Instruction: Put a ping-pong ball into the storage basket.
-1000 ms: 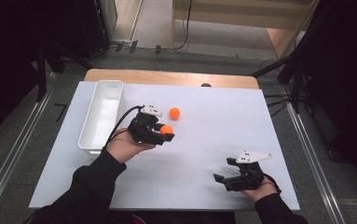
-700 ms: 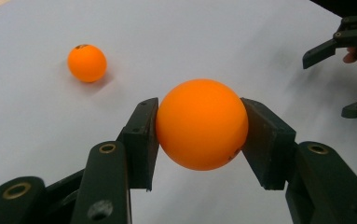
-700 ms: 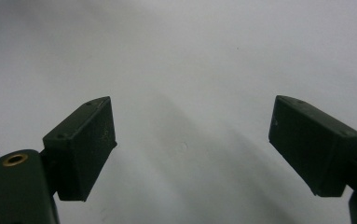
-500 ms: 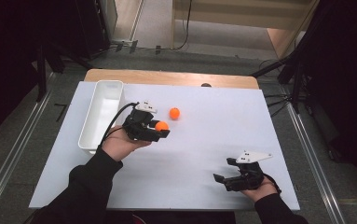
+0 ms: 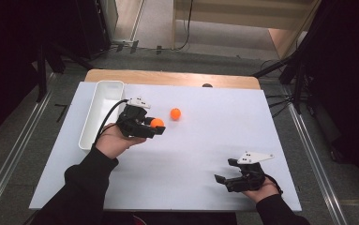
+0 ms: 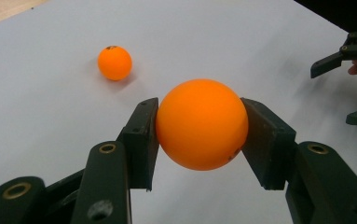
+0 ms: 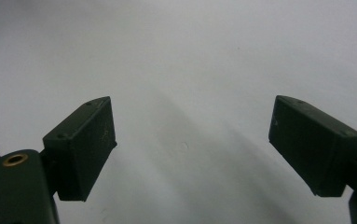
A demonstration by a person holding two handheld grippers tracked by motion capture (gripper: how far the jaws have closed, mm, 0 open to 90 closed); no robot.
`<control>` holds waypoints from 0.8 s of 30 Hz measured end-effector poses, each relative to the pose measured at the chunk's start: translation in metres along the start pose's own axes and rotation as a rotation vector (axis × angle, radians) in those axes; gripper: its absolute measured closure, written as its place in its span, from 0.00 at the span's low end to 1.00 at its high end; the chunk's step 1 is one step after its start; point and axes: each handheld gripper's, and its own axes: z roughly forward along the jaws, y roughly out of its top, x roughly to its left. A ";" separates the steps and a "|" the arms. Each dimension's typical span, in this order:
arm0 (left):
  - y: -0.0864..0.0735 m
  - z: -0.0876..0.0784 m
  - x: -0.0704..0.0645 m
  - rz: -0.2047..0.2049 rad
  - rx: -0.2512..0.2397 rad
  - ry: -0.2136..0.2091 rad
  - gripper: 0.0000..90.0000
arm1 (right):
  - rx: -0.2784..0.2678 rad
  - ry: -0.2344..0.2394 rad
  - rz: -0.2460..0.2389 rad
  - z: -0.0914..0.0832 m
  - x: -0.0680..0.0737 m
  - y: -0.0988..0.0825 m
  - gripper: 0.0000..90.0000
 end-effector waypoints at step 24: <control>-0.002 -0.018 0.021 -0.035 -0.011 0.076 0.56 | -0.002 0.001 0.000 0.000 0.000 0.000 0.15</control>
